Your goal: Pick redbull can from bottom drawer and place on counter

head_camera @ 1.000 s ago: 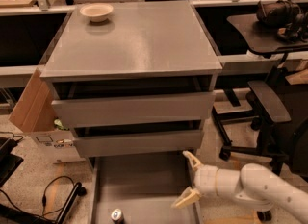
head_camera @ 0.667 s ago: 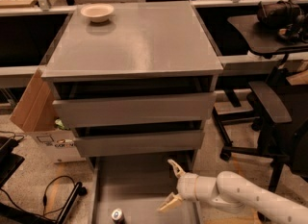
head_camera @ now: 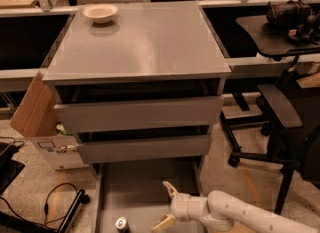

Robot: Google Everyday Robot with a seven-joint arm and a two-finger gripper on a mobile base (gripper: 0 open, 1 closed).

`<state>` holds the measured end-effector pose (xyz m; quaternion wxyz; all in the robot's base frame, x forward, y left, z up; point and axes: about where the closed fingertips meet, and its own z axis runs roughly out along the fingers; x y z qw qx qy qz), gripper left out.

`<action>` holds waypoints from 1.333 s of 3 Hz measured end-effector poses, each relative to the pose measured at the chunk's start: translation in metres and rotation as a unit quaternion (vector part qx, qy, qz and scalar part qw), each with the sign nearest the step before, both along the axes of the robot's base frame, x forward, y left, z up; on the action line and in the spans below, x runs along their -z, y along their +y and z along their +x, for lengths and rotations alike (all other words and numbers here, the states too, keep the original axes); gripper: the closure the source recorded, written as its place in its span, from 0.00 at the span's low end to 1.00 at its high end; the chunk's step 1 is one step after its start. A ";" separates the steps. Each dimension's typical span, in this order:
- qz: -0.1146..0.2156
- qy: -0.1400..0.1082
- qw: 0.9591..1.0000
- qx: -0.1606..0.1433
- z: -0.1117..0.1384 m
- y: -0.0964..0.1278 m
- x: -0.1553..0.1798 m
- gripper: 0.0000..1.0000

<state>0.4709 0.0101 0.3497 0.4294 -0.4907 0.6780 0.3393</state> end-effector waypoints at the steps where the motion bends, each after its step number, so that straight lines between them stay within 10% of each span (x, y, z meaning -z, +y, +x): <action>1: 0.003 -0.011 0.999 -0.038 0.003 0.033 0.015 0.00; 4: 0.059 -0.027 0.988 -0.139 -0.009 0.141 0.127 0.00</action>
Offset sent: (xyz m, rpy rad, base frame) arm -0.0059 0.1407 -0.1144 0.1144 -0.0384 0.2602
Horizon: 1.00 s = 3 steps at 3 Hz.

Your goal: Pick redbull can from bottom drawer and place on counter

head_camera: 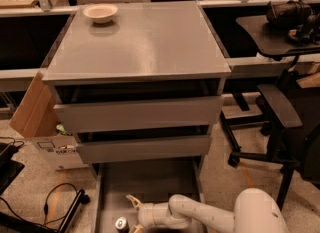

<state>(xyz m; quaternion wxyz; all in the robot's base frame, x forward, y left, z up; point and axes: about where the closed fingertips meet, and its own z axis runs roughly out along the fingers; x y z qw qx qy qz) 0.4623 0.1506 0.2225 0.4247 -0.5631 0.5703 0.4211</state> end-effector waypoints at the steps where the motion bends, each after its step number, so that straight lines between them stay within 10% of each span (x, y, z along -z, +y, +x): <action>1: 0.005 0.004 1.000 -0.012 -0.004 0.013 0.022 0.02; 3: 0.038 0.067 0.997 -0.022 -0.017 0.047 0.045 0.49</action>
Offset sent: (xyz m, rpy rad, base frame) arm -0.0120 0.0560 -0.0743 0.0217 0.0976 0.0684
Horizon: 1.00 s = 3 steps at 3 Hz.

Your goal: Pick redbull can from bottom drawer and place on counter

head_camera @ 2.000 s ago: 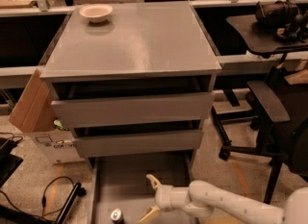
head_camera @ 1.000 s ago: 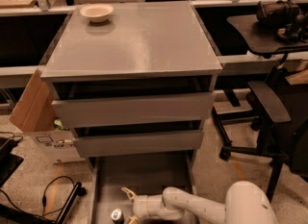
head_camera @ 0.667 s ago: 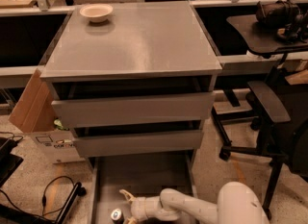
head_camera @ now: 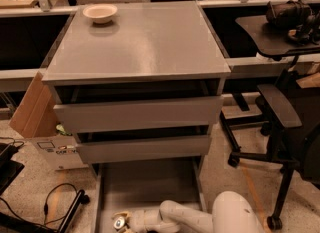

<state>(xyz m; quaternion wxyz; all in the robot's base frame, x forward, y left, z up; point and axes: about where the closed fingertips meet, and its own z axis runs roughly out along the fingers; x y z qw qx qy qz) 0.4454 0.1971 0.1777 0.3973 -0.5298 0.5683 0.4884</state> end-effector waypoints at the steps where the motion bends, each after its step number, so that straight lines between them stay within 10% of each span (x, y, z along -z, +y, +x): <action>1: 0.035 0.037 0.998 0.020 -0.002 -0.004 -0.031 0.72; 3: 0.078 0.051 0.992 0.083 0.017 -0.066 -0.185 1.00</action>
Offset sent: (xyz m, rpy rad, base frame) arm 0.0038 -0.0817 0.2131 0.2130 0.1369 -0.1718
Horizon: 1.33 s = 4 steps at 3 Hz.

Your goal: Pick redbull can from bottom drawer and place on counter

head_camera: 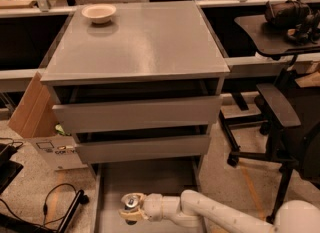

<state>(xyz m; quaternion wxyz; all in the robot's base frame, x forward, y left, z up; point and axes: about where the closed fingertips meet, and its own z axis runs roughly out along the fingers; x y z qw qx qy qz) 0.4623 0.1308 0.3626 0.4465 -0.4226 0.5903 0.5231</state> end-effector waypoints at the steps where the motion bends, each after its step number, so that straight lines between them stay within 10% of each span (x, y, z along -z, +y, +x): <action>1: 0.008 0.001 1.000 0.028 0.009 -0.027 -0.098 1.00; 3: -0.016 0.016 0.997 0.074 0.056 -0.052 -0.270 1.00; 4: -0.036 -0.008 0.997 0.074 0.058 -0.053 -0.303 1.00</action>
Offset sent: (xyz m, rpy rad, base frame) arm 0.0841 -0.0890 0.3639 -0.1004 -0.0773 -0.1708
